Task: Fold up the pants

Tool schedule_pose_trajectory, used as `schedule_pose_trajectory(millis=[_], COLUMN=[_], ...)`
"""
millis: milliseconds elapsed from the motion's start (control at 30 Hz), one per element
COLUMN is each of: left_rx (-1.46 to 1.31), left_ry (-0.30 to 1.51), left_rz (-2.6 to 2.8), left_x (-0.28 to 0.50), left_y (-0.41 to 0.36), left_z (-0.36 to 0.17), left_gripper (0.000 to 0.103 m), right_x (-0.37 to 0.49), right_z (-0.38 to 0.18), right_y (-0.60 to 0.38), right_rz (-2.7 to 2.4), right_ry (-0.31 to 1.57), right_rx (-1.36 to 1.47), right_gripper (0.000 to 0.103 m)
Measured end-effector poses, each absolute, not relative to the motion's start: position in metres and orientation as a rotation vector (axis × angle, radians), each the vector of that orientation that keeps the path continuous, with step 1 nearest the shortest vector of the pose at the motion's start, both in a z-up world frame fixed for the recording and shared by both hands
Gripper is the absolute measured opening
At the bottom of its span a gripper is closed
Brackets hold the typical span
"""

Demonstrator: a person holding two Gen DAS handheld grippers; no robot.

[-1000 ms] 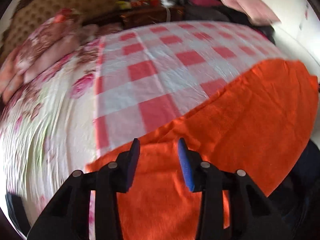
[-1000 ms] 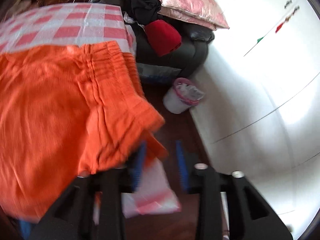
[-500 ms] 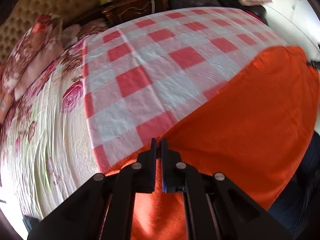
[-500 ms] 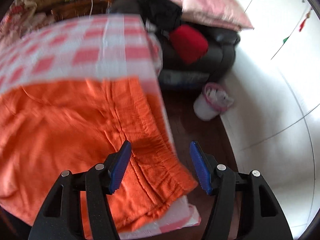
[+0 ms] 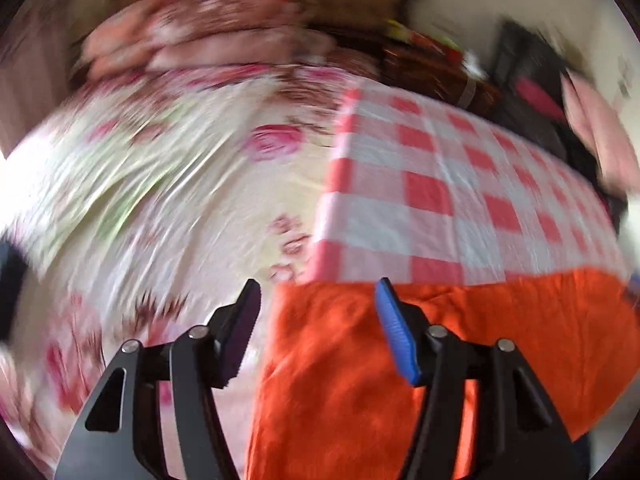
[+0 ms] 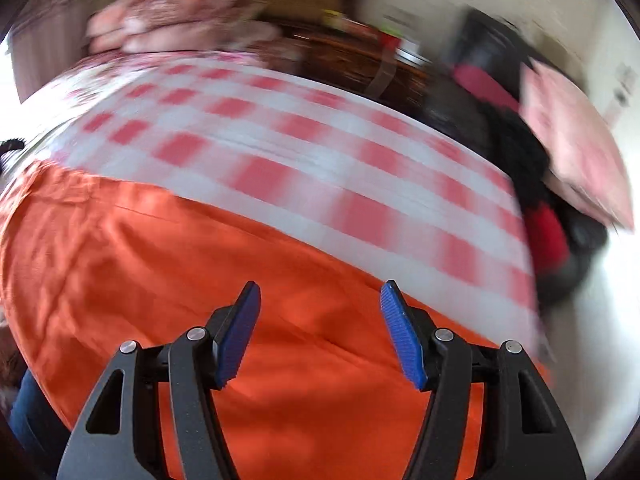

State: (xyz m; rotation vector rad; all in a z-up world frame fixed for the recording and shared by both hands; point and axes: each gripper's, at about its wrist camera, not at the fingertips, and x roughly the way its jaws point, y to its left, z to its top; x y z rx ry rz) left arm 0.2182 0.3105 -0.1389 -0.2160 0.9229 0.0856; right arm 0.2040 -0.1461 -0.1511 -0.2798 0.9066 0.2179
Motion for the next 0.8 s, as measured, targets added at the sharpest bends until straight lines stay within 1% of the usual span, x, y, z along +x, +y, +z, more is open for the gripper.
schedule_pose_trajectory(millis=[67,133,233,300,333,433,500,567,600,633,667,700,733,767,800], left_rx=[-0.401,-0.552,-0.725,-0.833,-0.844,-0.885,-0.913,-0.904,-0.885,-0.846,-0.787,-0.778,-0.77,-0.755,-0.738], left_ry=[0.904,0.929,0.917,0.925,0.923,0.876,0.863,0.886,0.908,0.931,0.946,0.947,0.938,0.927,0.928], left_rz=[0.097,0.111,0.088,0.026,0.013,-0.091,-0.16,-0.229,-0.256,-0.308,-0.281,-0.287,-0.287,-0.285,-0.279], left_x=[0.185,0.152,0.111,0.097,0.092,0.102,0.12,0.145,0.157,0.17,0.178,0.184,0.189,0.194,0.202], left_y=[0.341,0.363,0.382,0.387,0.385,0.39,0.393,0.393,0.389,0.383,0.379,0.38,0.382,0.384,0.387], left_z=[-0.145,-0.163,-0.185,-0.204,-0.209,-0.215,-0.218,-0.223,-0.225,-0.224,-0.223,-0.223,-0.22,-0.216,-0.214], left_gripper=[0.061,0.062,0.064,0.064,0.064,0.064,0.064,0.063,0.055,0.031,0.022,0.019,0.009,0.006,0.006], right_x=[0.2,0.199,0.201,0.209,0.212,0.223,0.23,0.234,0.237,0.239,0.243,0.247,0.251,0.256,0.259], right_z=[-0.153,-0.153,-0.161,-0.173,-0.177,-0.186,-0.185,-0.186,-0.186,-0.188,-0.189,-0.189,-0.189,-0.189,-0.189], right_y=[-0.115,-0.075,-0.017,0.012,0.019,0.035,0.036,0.036,0.036,0.036,0.035,0.036,0.039,0.042,0.045], right_rz=[0.336,0.465,0.577,0.57,0.57,0.506,0.489,0.439,0.406,0.387,0.372,0.358,0.324,0.299,0.289], right_ry=[0.882,0.864,0.874,0.906,0.911,0.872,0.862,0.841,0.821,0.815,0.815,0.814,0.801,0.788,0.781], right_rx=[-0.249,-0.231,-0.243,-0.271,-0.279,-0.36,-0.353,-0.375,-0.388,-0.385,-0.377,-0.376,-0.396,-0.416,-0.427], right_gripper=[0.061,0.061,0.061,0.061,0.06,0.059,0.062,0.063,0.068,0.071,0.072,0.072,0.072,0.072,0.072])
